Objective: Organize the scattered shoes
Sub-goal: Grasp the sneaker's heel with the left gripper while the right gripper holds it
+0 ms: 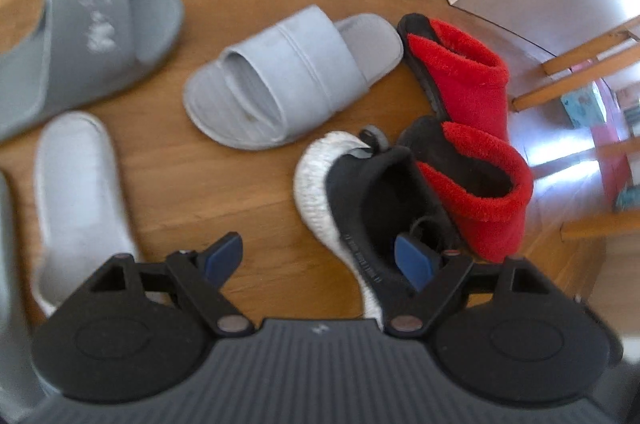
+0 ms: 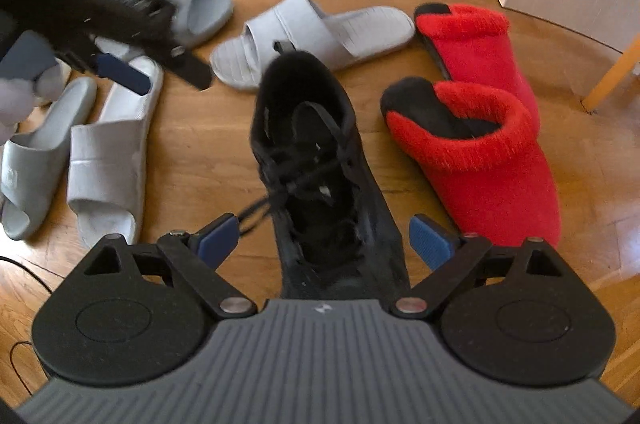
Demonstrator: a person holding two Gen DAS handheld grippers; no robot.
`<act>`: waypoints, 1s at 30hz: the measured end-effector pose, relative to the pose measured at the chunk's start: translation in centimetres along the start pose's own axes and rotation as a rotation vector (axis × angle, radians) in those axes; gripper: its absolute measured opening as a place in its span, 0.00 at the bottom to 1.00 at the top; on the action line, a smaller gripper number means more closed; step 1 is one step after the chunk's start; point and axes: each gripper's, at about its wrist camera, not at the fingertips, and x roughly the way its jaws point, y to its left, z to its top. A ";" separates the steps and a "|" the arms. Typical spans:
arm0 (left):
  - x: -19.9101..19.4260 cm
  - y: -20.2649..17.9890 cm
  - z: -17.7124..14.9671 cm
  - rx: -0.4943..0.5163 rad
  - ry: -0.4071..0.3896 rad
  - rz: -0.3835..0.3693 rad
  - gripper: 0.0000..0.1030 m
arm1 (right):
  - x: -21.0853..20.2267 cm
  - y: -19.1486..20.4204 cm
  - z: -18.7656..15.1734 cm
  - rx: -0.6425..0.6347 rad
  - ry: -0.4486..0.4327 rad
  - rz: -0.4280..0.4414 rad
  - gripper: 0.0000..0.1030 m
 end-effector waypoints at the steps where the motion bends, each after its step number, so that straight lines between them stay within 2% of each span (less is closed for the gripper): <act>1: 0.4 -0.1 0.2 -0.029 0.006 -0.009 0.77 | 0.0 0.0 0.0 -0.005 -0.004 0.001 0.90; 2: 1.0 -0.1 0.4 -0.069 0.005 -0.018 0.75 | -0.1 -0.1 -0.1 -0.010 -0.007 0.002 0.90; 5: 2.3 0.1 0.8 -0.147 0.024 -0.023 0.60 | 0.0 0.0 0.0 -0.020 -0.018 0.001 0.90; 7: 2.9 -0.1 0.8 -0.155 0.034 -0.018 0.46 | 0.1 -0.1 0.0 -0.018 -0.018 0.005 0.90; 12: 4.4 -0.4 0.4 -0.163 0.043 0.007 0.31 | 0.3 -0.4 -0.2 -0.017 -0.022 0.008 0.90; 16: 5.2 -0.6 0.1 -0.171 0.042 0.021 0.31 | 0.4 -0.8 -0.4 -0.008 -0.021 0.012 0.90; 19: 6.0 -0.9 -0.2 -0.167 0.053 0.046 0.37 | 0.5 -0.9 -0.7 -0.005 -0.014 0.008 0.90; 22: 6.7 -1.1 -0.5 -0.160 0.063 0.063 0.36 | 0.6 -0.9 -0.8 -0.003 -0.010 0.008 0.90; 23: 7.0 -1.1 -0.7 -0.159 0.066 0.064 0.33 | 0.6 -0.9 -0.8 -0.002 -0.010 0.009 0.90; 24: 7.2 -1.2 -0.8 -0.156 0.069 0.059 0.23 | 0.5 -0.9 -0.8 -0.002 -0.010 0.010 0.90; 27: 6.8 -1.4 -1.1 -0.141 0.059 0.044 0.18 | 0.5 -0.9 -0.9 0.001 -0.010 0.012 0.90; 30: 5.9 -1.4 -1.2 -0.151 0.084 0.006 0.12 | 0.5 -0.9 -0.9 0.003 -0.010 0.015 0.90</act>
